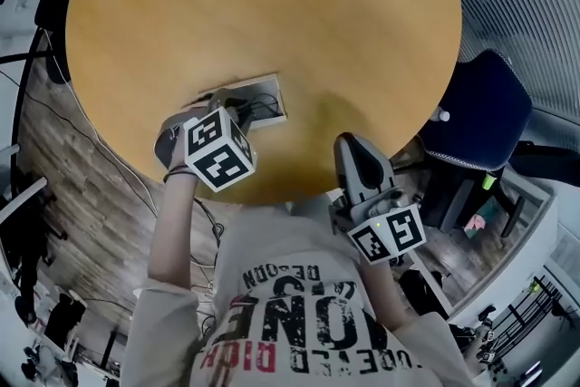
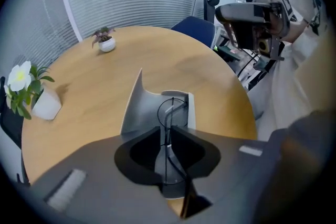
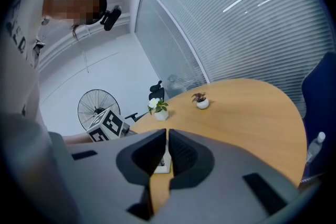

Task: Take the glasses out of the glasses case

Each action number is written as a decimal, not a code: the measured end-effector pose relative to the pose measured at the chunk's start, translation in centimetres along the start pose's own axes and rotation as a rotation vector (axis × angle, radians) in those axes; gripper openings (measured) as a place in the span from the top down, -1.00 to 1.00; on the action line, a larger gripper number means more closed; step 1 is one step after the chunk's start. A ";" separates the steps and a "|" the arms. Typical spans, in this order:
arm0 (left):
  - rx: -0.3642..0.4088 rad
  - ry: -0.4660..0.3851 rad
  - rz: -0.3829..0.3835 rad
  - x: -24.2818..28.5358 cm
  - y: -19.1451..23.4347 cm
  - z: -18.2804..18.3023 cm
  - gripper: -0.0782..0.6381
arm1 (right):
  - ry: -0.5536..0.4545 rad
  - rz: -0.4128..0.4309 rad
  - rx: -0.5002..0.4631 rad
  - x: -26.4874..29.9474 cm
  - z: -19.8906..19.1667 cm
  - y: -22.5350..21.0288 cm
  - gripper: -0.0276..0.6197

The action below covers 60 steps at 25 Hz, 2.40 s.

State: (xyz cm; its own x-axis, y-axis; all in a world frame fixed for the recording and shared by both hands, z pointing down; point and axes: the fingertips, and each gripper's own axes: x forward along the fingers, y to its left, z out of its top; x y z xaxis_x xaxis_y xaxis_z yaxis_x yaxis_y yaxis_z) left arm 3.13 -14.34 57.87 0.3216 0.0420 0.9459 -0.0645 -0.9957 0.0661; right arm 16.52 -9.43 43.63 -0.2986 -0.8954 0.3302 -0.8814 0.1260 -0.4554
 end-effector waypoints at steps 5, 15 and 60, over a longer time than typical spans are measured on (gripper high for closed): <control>0.009 0.066 -0.048 0.7 -0.1 -0.2 0.62 | 0.005 -0.020 0.009 0.2 -0.3 0.0 0.84; 0.069 0.039 -0.012 0.4 -0.1 0.0 0.70 | 0.014 -0.026 -0.001 0.6 -0.5 0.8 0.84; -0.139 -0.402 0.320 -17.0 -3.0 3.2 0.73 | -0.077 0.197 -0.158 0.1 5.6 7.9 0.84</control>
State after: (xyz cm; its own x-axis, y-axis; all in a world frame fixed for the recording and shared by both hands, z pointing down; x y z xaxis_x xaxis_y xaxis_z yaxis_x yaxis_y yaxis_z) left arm 0.88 -12.33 40.59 0.6003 -0.3241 0.7312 -0.3345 -0.9322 -0.1387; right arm 11.56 -10.94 35.44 -0.4464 -0.8763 0.1811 -0.8571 0.3606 -0.3678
